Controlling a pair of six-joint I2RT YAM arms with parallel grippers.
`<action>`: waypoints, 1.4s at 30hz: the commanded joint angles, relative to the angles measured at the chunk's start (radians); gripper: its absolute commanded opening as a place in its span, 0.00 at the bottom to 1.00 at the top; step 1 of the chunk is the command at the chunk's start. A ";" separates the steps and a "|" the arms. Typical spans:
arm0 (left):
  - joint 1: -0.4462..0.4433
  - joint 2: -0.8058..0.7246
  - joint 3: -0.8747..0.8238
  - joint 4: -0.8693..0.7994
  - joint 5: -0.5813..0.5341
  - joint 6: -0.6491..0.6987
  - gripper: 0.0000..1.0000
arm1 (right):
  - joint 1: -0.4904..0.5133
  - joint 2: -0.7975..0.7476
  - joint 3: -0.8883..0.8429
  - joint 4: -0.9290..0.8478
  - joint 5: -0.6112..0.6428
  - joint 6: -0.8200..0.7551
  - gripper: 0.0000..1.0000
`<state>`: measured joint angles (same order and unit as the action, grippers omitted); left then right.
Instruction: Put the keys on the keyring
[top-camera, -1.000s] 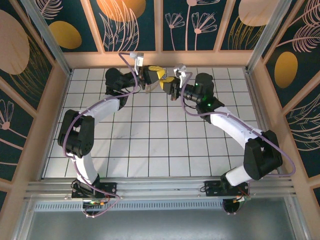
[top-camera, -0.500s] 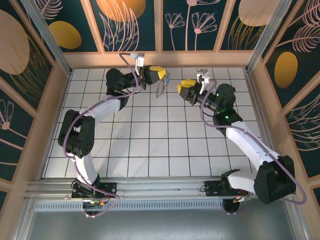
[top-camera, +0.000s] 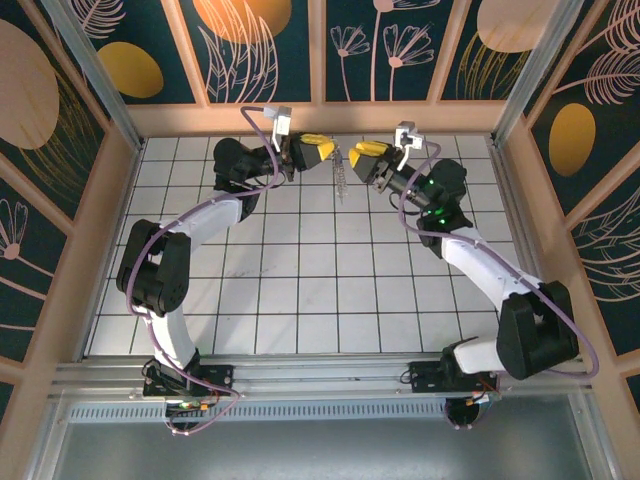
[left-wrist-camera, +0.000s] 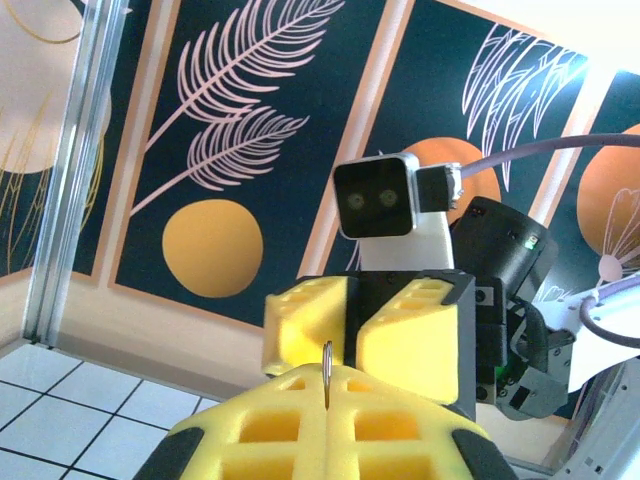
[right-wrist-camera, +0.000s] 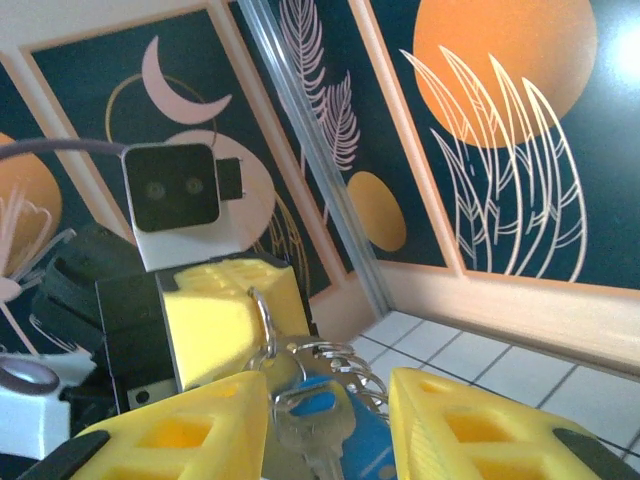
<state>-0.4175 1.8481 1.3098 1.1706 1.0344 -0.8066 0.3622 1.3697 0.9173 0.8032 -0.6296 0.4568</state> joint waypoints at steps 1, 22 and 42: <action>-0.004 -0.023 0.000 0.047 0.013 -0.012 0.00 | -0.004 0.026 0.041 0.161 -0.039 0.104 0.38; -0.020 -0.016 0.020 0.038 0.019 -0.013 0.00 | 0.030 0.128 0.102 0.249 -0.117 0.185 0.40; -0.030 -0.011 0.037 0.002 0.024 0.008 0.00 | 0.035 0.131 0.117 0.265 -0.191 0.175 0.00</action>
<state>-0.4351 1.8481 1.3132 1.1671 1.0409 -0.8097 0.3885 1.5028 1.0035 1.0073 -0.7723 0.6353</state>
